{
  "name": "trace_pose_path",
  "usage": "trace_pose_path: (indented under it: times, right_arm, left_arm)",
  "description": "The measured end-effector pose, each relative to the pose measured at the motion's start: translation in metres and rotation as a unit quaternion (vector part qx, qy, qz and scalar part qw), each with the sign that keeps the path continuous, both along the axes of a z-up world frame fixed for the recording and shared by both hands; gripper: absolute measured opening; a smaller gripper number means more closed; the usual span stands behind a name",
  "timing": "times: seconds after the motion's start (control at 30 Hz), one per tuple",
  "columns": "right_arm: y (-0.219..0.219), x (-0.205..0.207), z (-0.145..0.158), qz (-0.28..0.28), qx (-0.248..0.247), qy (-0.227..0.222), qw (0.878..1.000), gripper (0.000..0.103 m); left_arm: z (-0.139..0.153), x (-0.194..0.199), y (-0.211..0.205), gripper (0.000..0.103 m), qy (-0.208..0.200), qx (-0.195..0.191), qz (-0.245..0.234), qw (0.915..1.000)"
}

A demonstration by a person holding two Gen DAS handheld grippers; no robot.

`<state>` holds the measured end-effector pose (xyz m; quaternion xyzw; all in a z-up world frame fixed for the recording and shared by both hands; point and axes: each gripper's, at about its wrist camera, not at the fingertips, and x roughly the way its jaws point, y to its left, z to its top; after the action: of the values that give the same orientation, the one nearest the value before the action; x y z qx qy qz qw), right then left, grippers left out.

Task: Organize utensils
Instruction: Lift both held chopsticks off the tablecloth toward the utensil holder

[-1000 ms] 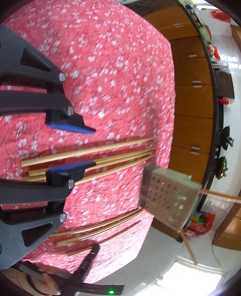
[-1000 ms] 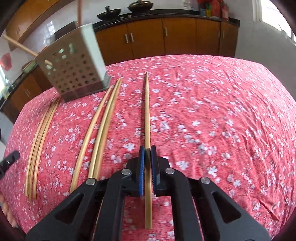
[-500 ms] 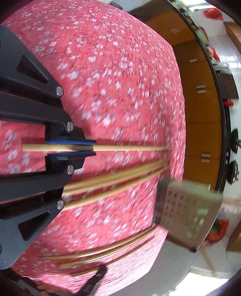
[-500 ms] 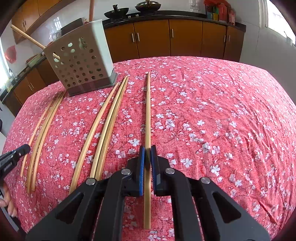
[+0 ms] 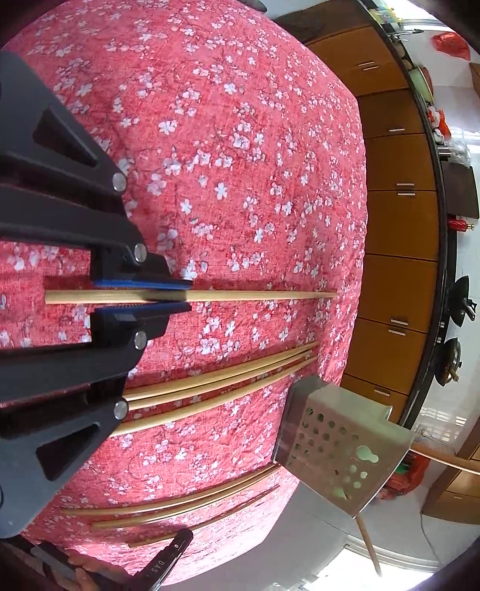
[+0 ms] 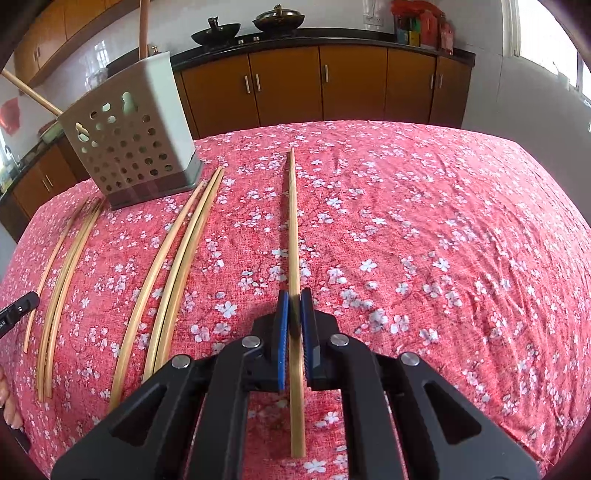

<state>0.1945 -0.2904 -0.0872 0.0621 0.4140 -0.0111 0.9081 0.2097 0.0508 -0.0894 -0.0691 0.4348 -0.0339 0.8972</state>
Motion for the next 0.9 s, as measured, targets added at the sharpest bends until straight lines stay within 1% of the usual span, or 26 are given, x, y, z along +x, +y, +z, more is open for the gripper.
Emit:
trace_pose_path:
  times: [0.17,0.7,0.83,0.9]
  right_arm:
    - [0.001,-0.002,0.0,0.0,0.01,-0.001,1.0,0.008]
    - [0.002,-0.002,0.0,0.0,0.011,0.0,1.0,0.008]
    - [0.005,-0.009,0.001,0.005,0.002,0.003,1.0,0.008]
    - [0.006,-0.015,0.001,0.008,0.002,0.004,1.0,0.008]
  left_arm:
    - [0.002,-0.002,0.003,0.009,0.0,-0.003,0.0,1.0]
    - [0.003,0.0,0.001,0.009,0.002,0.001,0.0,1.0]
    - [0.005,-0.004,-0.005,0.009,0.008,0.02,-0.01,0.9997]
    - [0.005,-0.009,-0.005,0.009,0.009,0.019,-0.012,0.9997]
